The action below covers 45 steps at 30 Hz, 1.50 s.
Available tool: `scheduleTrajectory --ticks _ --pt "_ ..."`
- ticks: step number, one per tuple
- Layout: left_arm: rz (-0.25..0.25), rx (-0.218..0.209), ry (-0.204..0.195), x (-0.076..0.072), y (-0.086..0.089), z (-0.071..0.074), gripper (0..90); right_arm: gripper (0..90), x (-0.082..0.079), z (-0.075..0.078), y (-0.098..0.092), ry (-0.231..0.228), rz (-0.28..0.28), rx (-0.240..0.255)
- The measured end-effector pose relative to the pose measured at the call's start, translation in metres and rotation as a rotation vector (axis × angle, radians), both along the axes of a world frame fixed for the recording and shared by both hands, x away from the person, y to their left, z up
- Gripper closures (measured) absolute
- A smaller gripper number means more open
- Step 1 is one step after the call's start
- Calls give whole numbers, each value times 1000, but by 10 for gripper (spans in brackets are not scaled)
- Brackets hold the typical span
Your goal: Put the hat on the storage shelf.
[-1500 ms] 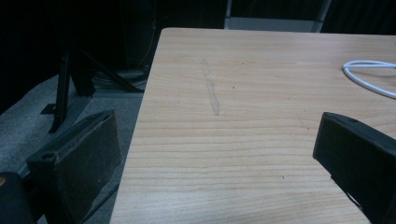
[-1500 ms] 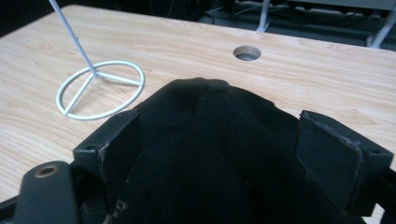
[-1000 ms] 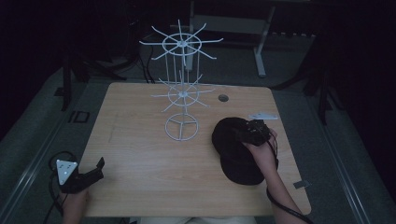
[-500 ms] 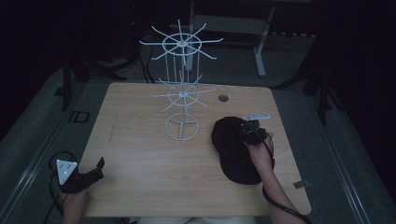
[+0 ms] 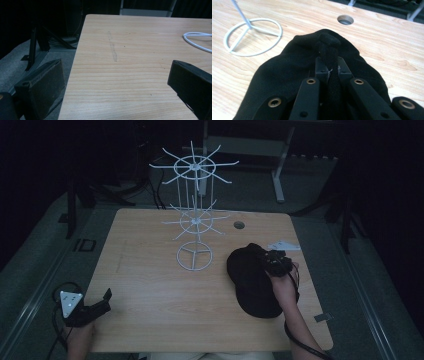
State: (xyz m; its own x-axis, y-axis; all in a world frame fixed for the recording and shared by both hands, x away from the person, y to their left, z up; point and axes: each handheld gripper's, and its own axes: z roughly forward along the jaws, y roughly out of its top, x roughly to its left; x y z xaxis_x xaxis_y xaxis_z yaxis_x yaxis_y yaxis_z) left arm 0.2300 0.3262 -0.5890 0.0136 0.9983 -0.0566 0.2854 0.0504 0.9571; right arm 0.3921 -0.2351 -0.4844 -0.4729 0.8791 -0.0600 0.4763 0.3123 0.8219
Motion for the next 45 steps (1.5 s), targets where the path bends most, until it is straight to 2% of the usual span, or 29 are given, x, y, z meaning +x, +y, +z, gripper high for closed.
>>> scheduleTrajectory --ticks 15,25,30,39,45 --pt "0 0 1 0 0 0 15 841 -44 40 -24 -130 27 112" --pt "1 -1 2 0 0 0 15 841 -75 82 -37 -235 47 162" --pt "0 0 3 0 0 0 15 841 -92 103 -41 -287 82 193" --pt "-1 2 3 0 0 0 15 840 -123 148 -41 -404 140 231" --pt "0 2 4 0 0 0 14 840 -133 178 -37 -468 170 261"
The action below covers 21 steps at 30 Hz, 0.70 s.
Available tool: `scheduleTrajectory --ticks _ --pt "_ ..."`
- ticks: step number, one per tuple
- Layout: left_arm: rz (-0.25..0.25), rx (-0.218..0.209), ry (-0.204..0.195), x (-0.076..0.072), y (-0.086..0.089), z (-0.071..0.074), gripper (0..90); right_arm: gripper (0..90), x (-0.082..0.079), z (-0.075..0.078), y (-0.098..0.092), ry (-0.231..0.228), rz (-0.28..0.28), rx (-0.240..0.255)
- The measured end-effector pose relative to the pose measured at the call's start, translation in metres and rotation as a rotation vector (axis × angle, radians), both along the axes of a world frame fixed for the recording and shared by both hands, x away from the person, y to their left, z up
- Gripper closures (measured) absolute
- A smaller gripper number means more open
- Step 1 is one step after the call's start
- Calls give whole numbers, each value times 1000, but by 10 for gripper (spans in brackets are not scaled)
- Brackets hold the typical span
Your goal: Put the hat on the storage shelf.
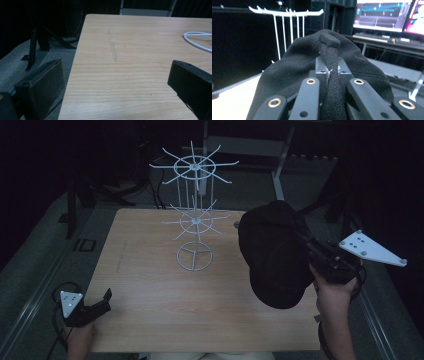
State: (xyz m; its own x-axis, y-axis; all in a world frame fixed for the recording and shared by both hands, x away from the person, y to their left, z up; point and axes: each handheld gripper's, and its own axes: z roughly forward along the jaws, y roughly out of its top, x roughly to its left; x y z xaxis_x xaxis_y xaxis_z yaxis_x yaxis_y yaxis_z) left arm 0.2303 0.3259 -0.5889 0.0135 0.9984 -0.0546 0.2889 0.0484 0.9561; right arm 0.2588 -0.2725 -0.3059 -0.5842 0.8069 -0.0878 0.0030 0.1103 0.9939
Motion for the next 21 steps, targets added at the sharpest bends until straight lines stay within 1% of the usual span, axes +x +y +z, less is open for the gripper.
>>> scheduleTrajectory --ticks 3,7,9,10,11,12,15,18,21 --pt "0 1 0 0 0 0 15 840 -3 16 4 -31 15 7" --pt "-1 1 1 0 0 0 14 840 -5 36 12 -68 49 20" --pt "-2 -1 0 0 0 0 15 840 -4 44 19 -76 65 24" --pt "-2 -1 0 0 0 0 15 840 -4 44 19 -76 65 24" --pt "-3 -1 1 0 0 0 15 840 -4 48 23 -83 69 23" --pt "-3 -1 0 0 0 0 14 840 -2 55 32 -94 84 17" --pt "-4 -1 0 0 0 0 14 840 1 66 45 -107 106 20" --pt "-6 -3 -1 0 0 0 14 840 4 75 59 -115 126 23" --pt "-8 -3 -1 0 0 0 15 840 8 81 73 -119 143 19"
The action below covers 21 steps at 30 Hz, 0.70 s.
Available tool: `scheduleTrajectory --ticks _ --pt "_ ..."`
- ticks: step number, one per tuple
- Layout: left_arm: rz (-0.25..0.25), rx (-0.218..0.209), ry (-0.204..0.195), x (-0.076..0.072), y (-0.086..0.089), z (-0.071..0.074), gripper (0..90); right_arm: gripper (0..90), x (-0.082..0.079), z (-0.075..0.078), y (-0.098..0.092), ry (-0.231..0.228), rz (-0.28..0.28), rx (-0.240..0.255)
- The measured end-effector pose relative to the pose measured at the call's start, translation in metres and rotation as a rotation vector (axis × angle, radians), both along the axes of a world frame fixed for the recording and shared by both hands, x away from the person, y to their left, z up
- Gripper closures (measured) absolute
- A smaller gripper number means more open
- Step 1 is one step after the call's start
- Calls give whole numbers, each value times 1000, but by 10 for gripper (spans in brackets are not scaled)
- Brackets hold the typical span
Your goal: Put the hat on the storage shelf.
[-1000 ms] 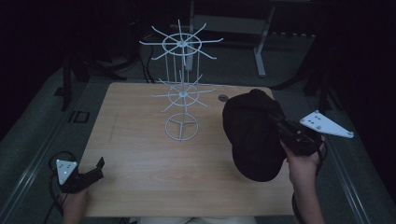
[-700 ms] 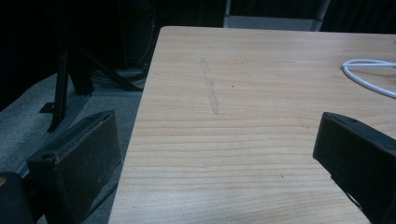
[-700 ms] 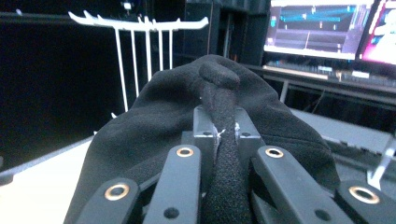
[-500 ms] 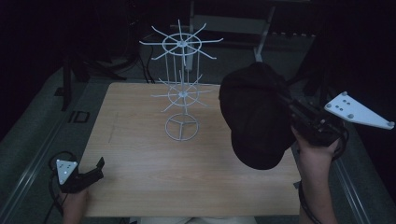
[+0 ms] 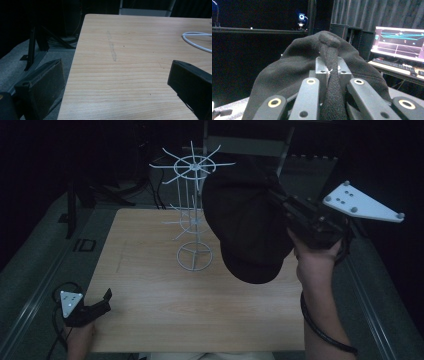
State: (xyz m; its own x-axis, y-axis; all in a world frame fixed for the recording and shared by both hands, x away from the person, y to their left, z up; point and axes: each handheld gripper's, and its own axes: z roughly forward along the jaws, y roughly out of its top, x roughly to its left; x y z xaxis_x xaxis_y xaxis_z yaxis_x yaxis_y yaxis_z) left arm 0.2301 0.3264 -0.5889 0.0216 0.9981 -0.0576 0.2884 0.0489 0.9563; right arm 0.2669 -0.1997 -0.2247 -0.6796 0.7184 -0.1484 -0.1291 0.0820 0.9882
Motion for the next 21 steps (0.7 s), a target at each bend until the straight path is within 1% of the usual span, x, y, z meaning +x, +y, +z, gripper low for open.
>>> scheduleTrajectory --ticks 5,8,12,16,21 --pt "-3 0 1 0 0 0 14 839 5 4 22 -4 18 -21" --pt "-4 -2 0 0 0 0 14 839 9 1 31 -1 25 -30" --pt "-6 -2 0 0 1 0 15 838 17 -10 40 21 47 -46" --pt "-6 -3 -1 0 0 0 15 838 19 -23 45 34 58 -64" --pt "-5 -1 1 0 0 0 15 836 25 -40 45 64 86 -59"
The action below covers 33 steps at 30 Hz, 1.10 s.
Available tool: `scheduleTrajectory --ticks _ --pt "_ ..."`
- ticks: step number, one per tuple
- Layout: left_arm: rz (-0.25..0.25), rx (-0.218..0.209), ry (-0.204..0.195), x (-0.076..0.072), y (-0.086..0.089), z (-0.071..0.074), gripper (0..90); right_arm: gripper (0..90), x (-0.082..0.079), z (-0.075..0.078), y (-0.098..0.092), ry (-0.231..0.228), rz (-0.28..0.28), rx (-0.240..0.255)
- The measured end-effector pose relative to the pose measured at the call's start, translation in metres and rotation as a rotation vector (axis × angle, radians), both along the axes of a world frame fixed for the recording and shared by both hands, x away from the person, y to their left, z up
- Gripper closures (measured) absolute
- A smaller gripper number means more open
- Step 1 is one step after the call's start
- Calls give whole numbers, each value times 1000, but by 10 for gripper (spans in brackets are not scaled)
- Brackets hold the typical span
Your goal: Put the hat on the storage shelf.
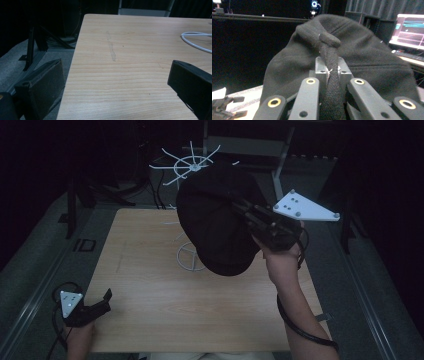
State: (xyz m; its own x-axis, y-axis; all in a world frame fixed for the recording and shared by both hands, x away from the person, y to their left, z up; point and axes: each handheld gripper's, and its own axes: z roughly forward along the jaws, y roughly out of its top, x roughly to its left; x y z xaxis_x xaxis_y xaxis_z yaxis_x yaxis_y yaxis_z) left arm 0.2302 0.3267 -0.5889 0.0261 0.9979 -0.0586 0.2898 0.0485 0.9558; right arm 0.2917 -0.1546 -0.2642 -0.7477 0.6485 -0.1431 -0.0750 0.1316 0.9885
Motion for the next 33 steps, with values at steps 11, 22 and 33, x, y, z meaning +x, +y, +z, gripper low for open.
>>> scheduleTrajectory --ticks 11,22,33 --pt "-3 -2 -1 0 0 0 15 823 15 -32 4 67 10 -6" --pt "-3 -4 -1 0 0 0 15 746 23 -52 8 99 3 -28" --pt "-5 -8 0 0 1 0 15 328 17 -63 -5 110 4 -10"
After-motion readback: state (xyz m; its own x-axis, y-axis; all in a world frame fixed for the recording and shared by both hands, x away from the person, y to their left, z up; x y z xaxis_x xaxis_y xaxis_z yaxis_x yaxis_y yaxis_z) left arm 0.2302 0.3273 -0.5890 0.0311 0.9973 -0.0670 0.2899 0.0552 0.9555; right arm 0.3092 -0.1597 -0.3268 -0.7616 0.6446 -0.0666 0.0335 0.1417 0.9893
